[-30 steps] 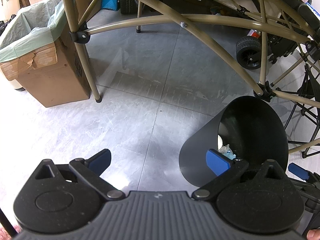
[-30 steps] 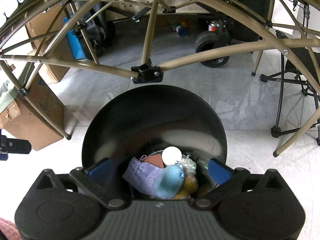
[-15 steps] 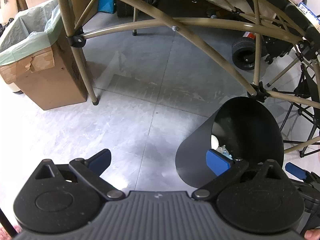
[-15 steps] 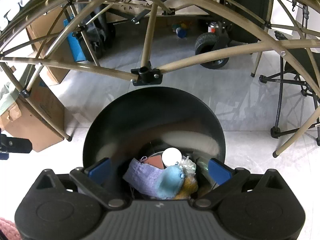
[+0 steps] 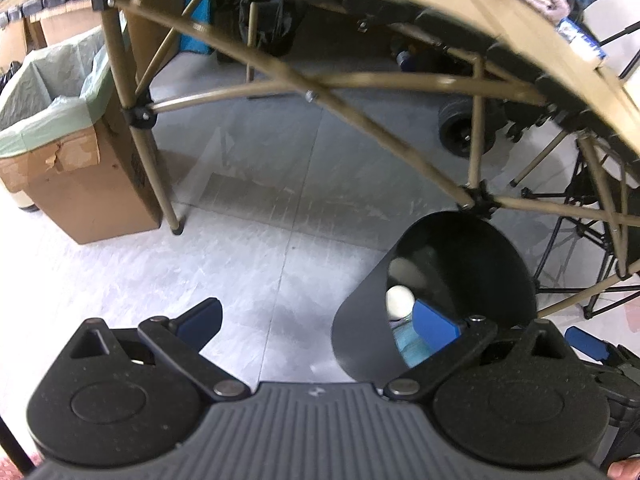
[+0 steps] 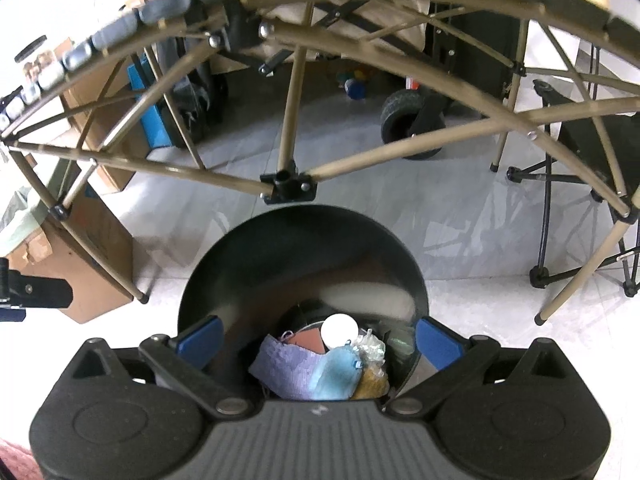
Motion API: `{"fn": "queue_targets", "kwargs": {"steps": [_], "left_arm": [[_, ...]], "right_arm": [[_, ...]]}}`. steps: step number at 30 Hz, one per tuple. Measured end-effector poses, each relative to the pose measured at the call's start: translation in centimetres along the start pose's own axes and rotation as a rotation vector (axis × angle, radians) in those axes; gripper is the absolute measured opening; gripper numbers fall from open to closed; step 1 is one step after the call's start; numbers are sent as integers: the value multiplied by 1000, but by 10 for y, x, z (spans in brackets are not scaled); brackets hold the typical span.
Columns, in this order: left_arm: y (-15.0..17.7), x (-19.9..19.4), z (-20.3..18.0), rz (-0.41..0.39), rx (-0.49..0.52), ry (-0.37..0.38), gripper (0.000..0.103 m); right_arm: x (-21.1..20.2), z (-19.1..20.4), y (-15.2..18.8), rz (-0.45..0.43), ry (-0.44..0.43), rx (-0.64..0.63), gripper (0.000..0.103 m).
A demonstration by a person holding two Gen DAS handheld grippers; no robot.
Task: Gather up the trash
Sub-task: 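Raise both tools back toward the table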
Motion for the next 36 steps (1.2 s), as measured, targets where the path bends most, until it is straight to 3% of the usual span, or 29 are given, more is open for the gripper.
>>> {"fn": "queue_targets", "kwargs": {"steps": [24, 36], "left_arm": [[1, -115, -33, -232, 55, 85, 103], [-23, -180, -27, -410, -32, 114, 103]], "right_arm": [[-135, 11, -22, -271, -23, -22, 103], [-188, 20, -54, -467, -54, -65, 103]]}}
Point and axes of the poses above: each gripper's, at about its wrist camera, not at the fingertips, and x roughly the way its jaws point, z to its left, y to its underside, the point moved 1 cm from there along x, roughly the way its jaws point, and after that the axes turned 13 degrees about -y, right-handed, at the moved point
